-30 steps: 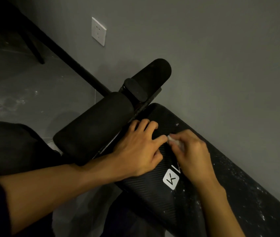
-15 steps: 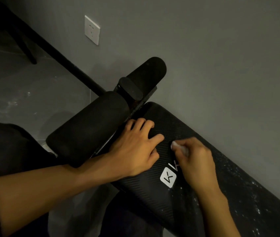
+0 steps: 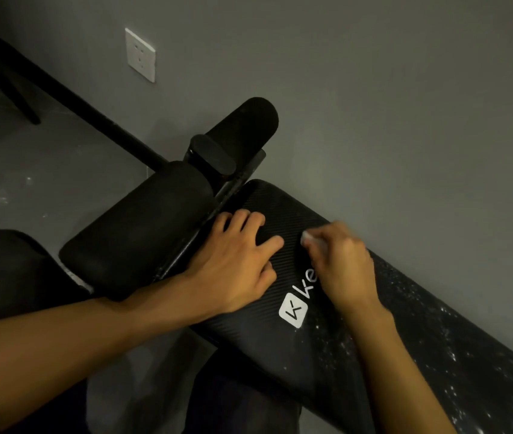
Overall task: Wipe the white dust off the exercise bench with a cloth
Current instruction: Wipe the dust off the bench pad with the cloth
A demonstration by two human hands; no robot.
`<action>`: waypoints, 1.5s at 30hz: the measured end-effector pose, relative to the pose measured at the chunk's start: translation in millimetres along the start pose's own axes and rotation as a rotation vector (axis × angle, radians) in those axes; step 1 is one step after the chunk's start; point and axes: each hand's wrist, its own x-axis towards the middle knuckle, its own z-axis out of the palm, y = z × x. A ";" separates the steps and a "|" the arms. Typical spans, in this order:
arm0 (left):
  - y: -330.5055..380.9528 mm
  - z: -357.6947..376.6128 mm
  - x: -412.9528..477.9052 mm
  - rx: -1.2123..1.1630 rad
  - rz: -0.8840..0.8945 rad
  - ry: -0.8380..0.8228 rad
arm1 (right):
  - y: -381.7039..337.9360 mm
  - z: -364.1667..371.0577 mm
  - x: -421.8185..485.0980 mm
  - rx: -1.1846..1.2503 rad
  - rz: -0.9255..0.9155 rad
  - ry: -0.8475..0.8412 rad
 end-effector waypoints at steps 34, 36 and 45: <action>-4.0 -0.2 -6.4 -0.040 0.005 0.005 | -35.7 2.4 -71.2 0.187 -0.112 -0.105; -3.1 -0.8 -6.1 -0.039 0.010 -0.006 | -38.7 2.5 -97.1 0.220 -0.076 -0.092; 3.2 -3.2 -4.4 0.051 0.010 -0.034 | -29.2 -3.2 -94.8 0.184 0.003 -0.094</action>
